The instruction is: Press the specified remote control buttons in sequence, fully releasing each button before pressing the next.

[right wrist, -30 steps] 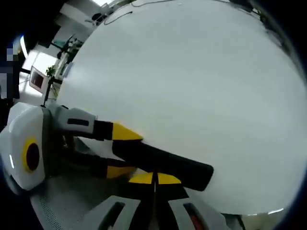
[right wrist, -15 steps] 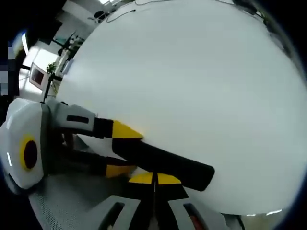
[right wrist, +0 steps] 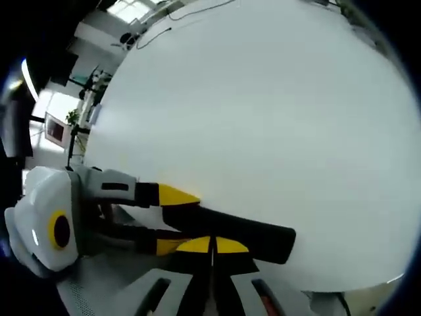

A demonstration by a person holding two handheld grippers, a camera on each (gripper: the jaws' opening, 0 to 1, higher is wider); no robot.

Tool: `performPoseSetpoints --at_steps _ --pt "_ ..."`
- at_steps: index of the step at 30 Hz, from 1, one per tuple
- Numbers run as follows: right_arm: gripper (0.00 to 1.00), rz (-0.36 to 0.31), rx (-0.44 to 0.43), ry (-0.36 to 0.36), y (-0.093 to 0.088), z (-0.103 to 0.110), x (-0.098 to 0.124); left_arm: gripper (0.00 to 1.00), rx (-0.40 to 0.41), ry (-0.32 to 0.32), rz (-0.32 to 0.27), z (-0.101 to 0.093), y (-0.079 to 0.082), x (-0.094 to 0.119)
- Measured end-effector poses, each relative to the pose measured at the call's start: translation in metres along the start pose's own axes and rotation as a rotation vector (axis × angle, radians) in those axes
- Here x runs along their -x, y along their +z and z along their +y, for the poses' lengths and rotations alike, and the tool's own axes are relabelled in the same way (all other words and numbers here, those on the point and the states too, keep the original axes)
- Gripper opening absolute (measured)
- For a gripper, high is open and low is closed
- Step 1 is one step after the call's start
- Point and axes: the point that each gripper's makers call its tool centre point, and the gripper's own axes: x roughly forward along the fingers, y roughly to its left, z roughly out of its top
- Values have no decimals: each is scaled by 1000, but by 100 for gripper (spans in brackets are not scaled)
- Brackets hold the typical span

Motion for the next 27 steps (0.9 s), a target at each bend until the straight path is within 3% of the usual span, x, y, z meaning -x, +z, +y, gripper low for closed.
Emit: performPoseSetpoints --at_steps 21,27 --pt "0 -11 28 40 5 11 -8 26 -1 0 6 0 0 0" --pt "0 10 86 -12 3 6 -12 26 -1 -1 3 0 0 0"
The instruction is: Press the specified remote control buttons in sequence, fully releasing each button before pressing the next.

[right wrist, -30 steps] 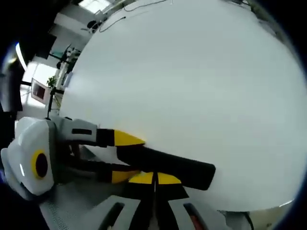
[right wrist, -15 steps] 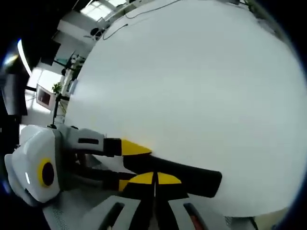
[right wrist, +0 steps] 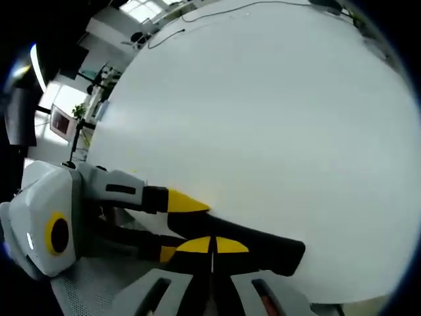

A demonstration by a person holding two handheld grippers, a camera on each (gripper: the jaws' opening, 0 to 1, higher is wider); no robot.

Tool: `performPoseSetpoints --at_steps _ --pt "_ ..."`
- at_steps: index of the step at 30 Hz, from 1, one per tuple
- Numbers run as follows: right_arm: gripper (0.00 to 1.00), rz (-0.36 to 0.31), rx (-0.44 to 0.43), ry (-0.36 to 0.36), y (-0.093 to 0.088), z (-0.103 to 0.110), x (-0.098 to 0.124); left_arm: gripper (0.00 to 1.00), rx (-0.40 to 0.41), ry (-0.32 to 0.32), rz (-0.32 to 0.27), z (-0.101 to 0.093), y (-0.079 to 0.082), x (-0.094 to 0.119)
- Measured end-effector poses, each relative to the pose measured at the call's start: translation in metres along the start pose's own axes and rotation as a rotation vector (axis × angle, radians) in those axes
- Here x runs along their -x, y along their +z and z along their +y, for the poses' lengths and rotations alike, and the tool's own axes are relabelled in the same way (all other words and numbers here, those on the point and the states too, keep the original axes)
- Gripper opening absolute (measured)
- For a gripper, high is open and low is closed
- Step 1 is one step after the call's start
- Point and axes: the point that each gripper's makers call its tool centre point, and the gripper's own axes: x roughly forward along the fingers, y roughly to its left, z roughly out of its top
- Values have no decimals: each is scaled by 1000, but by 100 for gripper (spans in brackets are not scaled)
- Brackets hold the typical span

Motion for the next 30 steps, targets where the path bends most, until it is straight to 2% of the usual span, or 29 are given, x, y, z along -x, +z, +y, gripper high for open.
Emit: performPoseSetpoints --at_steps 12,15,19,22,30 --pt "0 -17 14 -12 2 -1 1 25 -7 -2 10 0 -1 0" --pt "0 -21 -6 -16 3 -1 1 25 -13 -4 26 1 -4 3" --pt "0 -17 34 -41 3 -1 0 25 -18 -7 38 1 -7 5" --pt "0 -19 24 -48 3 -2 0 25 -18 -8 49 2 -9 7" --pt "0 -29 7 -31 3 -2 1 25 -32 -17 66 2 -13 8"
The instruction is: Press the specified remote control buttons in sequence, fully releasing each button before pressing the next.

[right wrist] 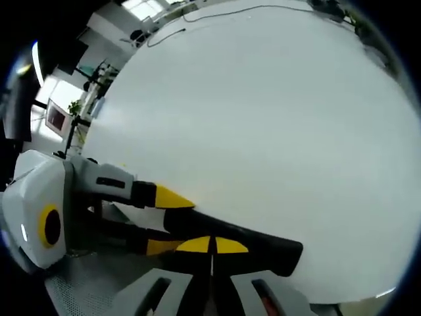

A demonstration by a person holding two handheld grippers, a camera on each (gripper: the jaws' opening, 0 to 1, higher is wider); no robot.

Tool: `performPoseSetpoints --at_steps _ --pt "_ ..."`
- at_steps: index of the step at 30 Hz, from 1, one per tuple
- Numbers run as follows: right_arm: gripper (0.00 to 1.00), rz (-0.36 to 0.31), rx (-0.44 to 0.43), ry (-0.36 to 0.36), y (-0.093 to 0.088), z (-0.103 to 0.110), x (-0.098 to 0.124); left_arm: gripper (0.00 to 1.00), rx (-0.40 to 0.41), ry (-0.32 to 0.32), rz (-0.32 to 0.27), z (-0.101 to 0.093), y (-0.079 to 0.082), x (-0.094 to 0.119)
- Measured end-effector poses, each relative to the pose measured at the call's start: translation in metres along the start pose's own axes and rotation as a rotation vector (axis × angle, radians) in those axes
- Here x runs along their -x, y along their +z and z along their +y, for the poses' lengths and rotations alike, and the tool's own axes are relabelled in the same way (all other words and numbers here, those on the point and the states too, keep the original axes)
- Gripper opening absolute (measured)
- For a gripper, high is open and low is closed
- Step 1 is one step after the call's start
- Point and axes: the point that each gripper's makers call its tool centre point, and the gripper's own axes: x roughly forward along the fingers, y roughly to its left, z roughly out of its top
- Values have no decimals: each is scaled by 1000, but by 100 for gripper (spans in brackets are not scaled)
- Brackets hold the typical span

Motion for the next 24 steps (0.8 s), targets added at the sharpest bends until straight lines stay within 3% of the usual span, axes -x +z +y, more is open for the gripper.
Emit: performPoseSetpoints --at_steps 19,24 --pt "0 4 -3 -2 0 3 1 25 2 1 2 0 0 0" --pt "0 -5 7 33 2 9 -2 25 0 -1 1 0 0 0"
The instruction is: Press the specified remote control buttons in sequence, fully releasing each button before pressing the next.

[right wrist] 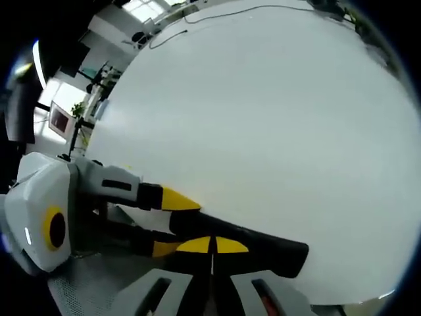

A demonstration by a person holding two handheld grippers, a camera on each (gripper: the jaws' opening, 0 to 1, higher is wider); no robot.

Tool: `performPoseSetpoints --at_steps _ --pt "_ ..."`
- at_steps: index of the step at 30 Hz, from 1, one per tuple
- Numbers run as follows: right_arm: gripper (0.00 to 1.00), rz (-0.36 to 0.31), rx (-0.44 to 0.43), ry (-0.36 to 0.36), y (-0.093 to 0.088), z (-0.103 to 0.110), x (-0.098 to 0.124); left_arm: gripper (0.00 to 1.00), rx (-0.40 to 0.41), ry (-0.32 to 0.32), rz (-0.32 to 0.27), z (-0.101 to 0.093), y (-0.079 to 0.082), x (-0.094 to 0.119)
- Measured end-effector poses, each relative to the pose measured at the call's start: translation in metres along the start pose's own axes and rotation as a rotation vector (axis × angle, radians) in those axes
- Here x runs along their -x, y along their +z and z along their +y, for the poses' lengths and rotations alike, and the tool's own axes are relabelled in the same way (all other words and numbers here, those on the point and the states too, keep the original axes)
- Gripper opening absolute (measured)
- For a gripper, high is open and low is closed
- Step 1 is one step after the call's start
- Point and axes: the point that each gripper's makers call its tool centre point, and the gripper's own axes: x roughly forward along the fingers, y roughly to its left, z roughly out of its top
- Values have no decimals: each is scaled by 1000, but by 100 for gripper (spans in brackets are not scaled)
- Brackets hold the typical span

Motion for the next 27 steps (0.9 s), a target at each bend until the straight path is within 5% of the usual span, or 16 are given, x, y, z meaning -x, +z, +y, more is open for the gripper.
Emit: performPoseSetpoints --at_steps 27 --pt "0 -9 24 -11 2 2 -4 25 2 -5 -2 0 0 0"
